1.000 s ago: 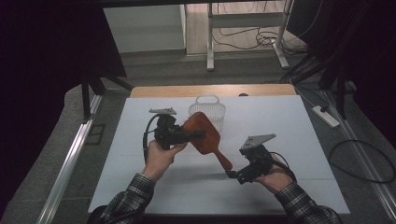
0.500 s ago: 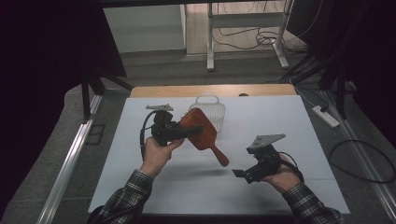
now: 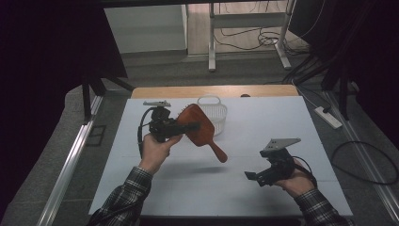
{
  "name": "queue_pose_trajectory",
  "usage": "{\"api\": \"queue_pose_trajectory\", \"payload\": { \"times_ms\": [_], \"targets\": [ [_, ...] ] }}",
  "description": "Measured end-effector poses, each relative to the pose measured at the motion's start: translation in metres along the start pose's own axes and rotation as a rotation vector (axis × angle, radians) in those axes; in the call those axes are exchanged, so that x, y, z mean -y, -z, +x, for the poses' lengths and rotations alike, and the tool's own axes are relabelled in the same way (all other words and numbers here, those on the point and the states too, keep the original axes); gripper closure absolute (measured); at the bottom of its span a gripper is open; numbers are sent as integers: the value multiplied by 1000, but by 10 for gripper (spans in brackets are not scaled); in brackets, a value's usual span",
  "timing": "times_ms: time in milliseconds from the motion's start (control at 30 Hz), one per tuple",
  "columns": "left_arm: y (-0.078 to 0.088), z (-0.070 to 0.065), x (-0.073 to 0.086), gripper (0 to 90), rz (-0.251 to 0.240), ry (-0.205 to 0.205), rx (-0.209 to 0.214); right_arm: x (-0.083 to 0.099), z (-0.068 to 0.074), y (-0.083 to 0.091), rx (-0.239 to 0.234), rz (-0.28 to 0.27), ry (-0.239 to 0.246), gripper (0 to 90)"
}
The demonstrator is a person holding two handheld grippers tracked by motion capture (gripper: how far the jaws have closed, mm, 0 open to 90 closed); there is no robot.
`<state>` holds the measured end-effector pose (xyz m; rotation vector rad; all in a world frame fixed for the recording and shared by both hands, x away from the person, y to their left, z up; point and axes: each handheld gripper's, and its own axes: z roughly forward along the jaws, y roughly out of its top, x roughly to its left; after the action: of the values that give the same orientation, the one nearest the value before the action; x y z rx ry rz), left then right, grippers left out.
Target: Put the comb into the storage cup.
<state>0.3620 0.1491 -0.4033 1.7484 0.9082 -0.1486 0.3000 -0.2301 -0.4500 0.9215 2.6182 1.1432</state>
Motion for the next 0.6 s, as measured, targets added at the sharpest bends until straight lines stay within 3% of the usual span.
{"api": "queue_pose_trajectory", "payload": {
  "times_ms": [400,600],
  "targets": [
    [6,4,-10,520,-15,6,-2,15,-7,11,55,24,-30,0],
    [9,7,-15,520,-25,14,-6,24,-11,21,96,12,-71,0]
  ]
}}
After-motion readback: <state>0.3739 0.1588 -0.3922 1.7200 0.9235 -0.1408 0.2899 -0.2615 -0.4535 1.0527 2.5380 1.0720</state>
